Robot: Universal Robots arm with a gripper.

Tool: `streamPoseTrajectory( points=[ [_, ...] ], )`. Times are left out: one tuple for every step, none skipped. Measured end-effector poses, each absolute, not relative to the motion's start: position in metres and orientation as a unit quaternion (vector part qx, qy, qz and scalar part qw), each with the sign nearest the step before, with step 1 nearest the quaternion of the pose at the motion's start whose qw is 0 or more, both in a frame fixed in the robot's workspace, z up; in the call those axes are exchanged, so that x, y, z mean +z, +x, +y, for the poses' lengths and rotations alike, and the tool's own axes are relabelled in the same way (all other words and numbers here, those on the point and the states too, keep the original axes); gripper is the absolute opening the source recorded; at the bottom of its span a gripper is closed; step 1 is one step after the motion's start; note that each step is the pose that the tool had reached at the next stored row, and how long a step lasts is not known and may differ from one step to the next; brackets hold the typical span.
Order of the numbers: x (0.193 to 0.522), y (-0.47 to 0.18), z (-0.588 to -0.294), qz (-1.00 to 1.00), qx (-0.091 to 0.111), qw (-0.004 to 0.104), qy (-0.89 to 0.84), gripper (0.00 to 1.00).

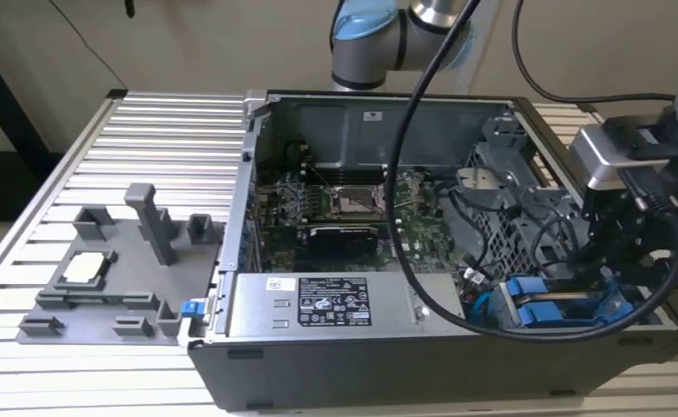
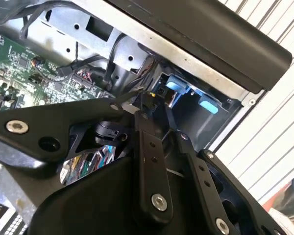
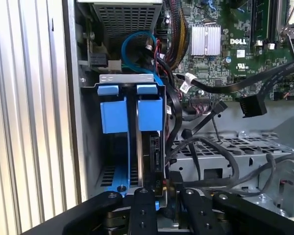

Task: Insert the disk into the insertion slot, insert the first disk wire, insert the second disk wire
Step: 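Insert the first disk wire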

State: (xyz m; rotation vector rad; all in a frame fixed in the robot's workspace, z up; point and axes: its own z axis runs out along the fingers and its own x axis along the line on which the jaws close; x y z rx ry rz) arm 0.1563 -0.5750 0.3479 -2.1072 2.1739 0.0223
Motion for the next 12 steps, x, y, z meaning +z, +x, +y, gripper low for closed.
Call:
streamPoseTrajectory(
  points=[
    [0.352,0.156,-0.575,0.717,0.007,0.057,-0.695,0.27],
    [0.356,0.156,-0.575,0.717,0.007,0.057,-0.695,0.27],
    [0.360,0.156,-0.575,0.717,0.007,0.057,-0.695,0.27],
    [0.364,0.156,-0.575,0.717,0.007,0.057,-0.695,0.27],
    [0.369,0.156,-0.575,0.717,0.007,0.057,-0.695,0.27],
    [0.373,0.156,-0.575,0.717,0.007,0.057,-0.695,0.27],
    [0.378,0.156,-0.575,0.717,0.007,0.057,-0.695,0.27],
    [0.382,0.156,-0.575,0.717,0.007,0.057,-0.695,0.27],
    [0.387,0.156,-0.575,0.717,0.007,0.057,-0.695,0.27],
    [0.389,0.156,-0.575,0.717,0.007,0.057,-0.695,0.27],
    [0.389,0.156,-0.575,0.717,0.007,0.057,-0.695,0.27],
    [0.389,0.156,-0.575,0.717,0.007,0.057,-0.695,0.27]
  ],
)
